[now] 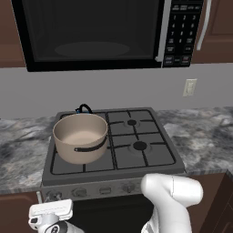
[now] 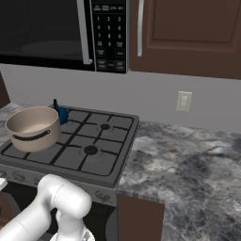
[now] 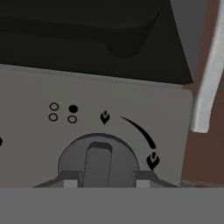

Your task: Pick the kettle from the cabinet and place it on a stove burner. Then pick the pot from the counter and place it on another stove burner. Finally, turn both burners on.

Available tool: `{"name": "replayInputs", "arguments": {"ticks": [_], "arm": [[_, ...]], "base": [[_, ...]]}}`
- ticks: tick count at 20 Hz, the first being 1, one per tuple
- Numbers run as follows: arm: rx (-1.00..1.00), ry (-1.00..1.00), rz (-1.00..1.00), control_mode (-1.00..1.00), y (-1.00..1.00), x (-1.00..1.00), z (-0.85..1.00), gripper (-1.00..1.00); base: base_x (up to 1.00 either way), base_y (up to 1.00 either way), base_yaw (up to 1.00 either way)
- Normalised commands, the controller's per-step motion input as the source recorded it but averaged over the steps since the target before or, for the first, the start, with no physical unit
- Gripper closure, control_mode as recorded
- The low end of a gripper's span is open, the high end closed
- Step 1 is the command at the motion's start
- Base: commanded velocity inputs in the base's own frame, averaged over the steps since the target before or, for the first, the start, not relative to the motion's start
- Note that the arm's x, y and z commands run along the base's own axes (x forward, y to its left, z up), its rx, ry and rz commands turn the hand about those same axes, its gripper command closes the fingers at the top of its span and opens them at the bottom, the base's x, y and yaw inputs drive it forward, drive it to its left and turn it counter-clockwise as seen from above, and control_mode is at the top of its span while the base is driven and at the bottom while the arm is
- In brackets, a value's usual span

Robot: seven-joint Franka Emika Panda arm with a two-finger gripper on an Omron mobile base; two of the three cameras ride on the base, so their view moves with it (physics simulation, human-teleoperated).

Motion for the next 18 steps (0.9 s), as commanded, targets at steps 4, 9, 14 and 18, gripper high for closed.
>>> {"name": "replayInputs", "arguments": {"ticks": [4, 9, 14, 18], "arm": [[0.0, 0.0, 0.02, -1.0, 0.0, 0.01, 0.0, 1.0], [0.0, 0.0, 0.02, -1.0, -0.05, 0.0, 0.0, 1.0], [0.0, 0.0, 0.02, -1.0, -0.09, 0.0, 0.0, 1.0], [0.0, 0.0, 0.02, -1.0, 0.0, 0.0, 0.0, 1.0]], "base": [[0.0, 0.0, 0.0], [0.0, 0.0, 0.0], [0.0, 0.0, 0.0], [0.0, 0.0, 0.0]]}}
